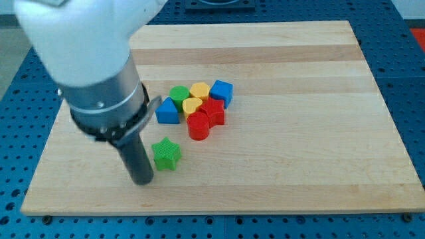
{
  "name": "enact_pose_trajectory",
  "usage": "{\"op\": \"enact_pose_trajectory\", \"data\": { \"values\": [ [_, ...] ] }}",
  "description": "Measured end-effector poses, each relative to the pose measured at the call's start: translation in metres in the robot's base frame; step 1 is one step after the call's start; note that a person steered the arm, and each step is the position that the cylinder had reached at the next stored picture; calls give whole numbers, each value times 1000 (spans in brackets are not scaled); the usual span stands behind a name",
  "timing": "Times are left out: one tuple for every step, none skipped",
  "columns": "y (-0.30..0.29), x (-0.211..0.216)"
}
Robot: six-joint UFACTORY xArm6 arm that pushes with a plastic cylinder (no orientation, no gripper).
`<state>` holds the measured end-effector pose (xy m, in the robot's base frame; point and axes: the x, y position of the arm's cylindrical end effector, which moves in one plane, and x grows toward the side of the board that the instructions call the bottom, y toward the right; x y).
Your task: Point your hand to the left of the green star
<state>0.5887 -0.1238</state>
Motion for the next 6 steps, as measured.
{"op": "enact_pose_trajectory", "data": {
  "values": [
    [13,28],
    [34,28],
    [34,26],
    [34,-14],
    [34,-37],
    [34,-61]
  ]
}}
